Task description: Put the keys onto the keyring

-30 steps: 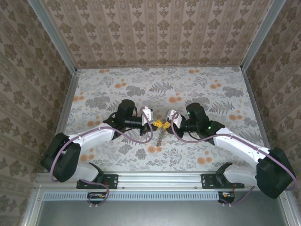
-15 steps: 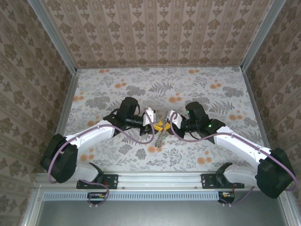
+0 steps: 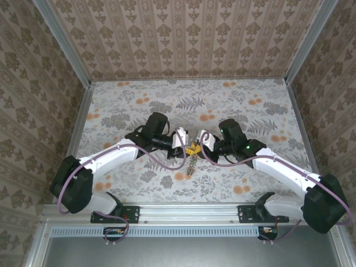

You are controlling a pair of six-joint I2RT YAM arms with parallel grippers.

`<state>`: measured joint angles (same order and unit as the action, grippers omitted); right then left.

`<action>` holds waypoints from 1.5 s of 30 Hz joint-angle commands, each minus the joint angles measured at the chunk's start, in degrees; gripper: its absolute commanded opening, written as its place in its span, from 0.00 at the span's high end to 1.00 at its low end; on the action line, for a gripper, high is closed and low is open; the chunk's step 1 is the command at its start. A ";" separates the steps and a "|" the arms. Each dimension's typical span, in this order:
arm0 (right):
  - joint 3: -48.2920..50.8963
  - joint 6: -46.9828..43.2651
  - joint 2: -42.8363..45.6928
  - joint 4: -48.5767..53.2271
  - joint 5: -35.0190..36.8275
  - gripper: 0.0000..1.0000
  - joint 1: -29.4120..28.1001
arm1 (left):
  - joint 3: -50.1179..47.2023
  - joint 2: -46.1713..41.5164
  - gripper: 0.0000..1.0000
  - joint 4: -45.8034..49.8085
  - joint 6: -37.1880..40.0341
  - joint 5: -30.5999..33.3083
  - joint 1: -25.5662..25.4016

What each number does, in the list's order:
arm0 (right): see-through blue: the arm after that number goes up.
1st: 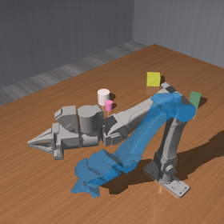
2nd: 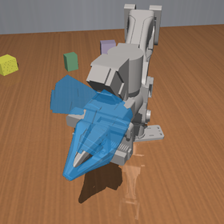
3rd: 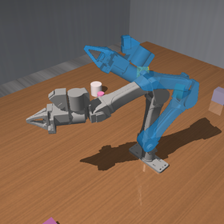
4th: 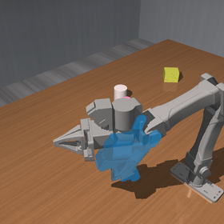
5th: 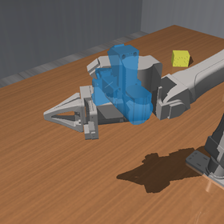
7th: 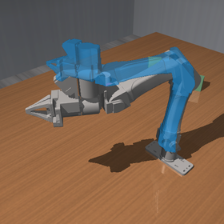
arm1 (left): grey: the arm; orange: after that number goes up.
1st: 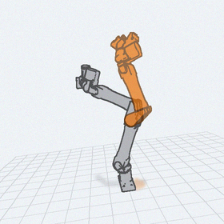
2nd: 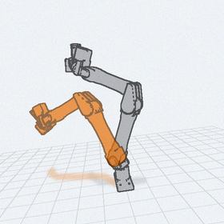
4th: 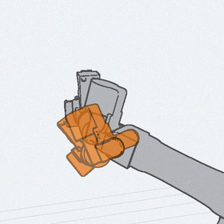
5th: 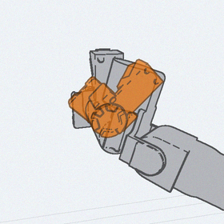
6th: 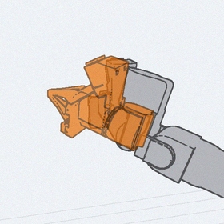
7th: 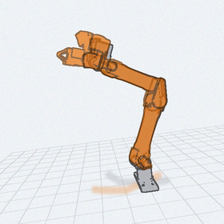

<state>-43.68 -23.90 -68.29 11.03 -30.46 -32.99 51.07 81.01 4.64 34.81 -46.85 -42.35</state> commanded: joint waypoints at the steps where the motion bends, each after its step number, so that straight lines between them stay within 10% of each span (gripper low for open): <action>1: -2.20 -0.80 -0.03 -0.92 -1.55 0.99 0.12 | 1.80 0.60 0.77 3.08 2.80 0.52 -0.41; 8: -2.10 -0.71 -0.04 -0.76 -1.05 0.97 0.03 | 2.52 0.81 1.00 3.09 3.02 0.30 -0.42; 25: 9.10 11.99 3.12 -16.24 2.14 0.79 0.74 | -7.55 -1.32 1.00 -24.59 -14.97 -6.78 2.60; 45: 9.07 13.07 11.80 -8.05 4.20 0.64 1.62 | -8.80 -2.70 1.00 -25.09 -15.34 -4.13 3.32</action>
<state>-34.11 -11.49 -57.30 -0.43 -25.85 -31.75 42.72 80.16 -17.72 20.53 -49.74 -39.27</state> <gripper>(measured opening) 0.349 0.044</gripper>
